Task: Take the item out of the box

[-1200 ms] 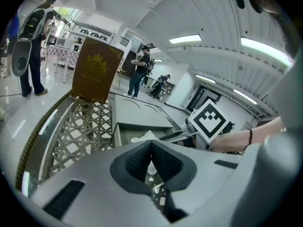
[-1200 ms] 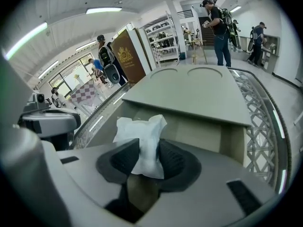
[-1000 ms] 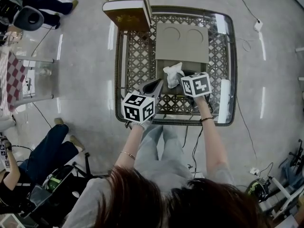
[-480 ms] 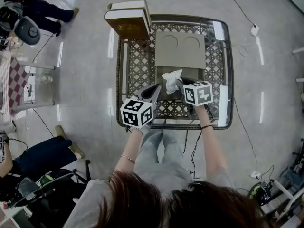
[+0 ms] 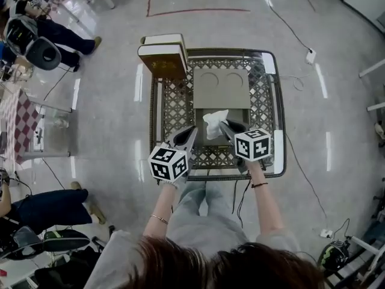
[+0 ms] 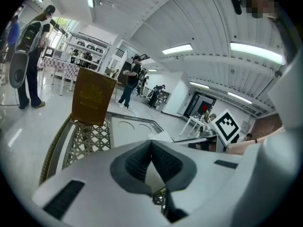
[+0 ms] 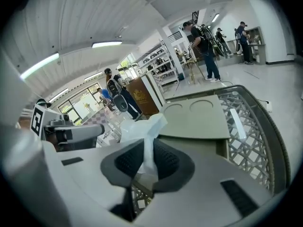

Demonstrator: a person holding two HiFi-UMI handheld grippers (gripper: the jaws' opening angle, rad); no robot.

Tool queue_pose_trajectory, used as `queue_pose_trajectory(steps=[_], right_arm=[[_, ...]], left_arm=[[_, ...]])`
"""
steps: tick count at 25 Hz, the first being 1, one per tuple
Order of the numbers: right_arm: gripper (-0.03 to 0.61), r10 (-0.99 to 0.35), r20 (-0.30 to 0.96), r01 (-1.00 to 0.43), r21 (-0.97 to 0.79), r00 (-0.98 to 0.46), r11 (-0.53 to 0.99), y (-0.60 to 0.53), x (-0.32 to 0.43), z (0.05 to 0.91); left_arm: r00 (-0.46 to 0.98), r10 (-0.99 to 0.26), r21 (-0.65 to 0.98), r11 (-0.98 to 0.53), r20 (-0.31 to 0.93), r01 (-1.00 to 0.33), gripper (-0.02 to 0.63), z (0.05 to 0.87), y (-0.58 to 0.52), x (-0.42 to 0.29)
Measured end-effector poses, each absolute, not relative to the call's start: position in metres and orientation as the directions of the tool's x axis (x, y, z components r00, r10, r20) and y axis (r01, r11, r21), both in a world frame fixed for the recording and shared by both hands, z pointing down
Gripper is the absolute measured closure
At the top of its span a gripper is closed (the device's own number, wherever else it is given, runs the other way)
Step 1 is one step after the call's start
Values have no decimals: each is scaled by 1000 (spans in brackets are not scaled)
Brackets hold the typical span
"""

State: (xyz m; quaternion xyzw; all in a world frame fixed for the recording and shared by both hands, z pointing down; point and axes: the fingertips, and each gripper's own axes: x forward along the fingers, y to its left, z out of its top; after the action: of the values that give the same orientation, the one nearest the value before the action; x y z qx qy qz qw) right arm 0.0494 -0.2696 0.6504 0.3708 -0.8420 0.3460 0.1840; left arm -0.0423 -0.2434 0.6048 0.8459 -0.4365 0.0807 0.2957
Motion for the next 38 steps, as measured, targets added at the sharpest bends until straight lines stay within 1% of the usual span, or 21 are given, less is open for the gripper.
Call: queue_pose_trajectory(steps=[9,15,21,27,38], right_arm=[[506,-582,468,-746,-416,-665,519,-264,54,585],[506,-615,396,-731,-409,-682,546,-260,61,547],[505,-655,298,-711,-422,-694,562,-254,68,506],[506,-689,239,-723,-347,-684,598,-252,74,468],[506,-756,102,-754,-235,-647,613,-252,101,397]], left_arm=[[631,-706,394,-506,322,-767,597,555,-238,-43],[658,-702,367,-556,272,-746,597,524,-237,-39],[686,-694,334,-608,216,-720,597,490,-231,-35],[704,-698,305,-646,135,-699,597,445,-228,-37],[684,-727,188,-664,61,-723,597,396,-237,-52]])
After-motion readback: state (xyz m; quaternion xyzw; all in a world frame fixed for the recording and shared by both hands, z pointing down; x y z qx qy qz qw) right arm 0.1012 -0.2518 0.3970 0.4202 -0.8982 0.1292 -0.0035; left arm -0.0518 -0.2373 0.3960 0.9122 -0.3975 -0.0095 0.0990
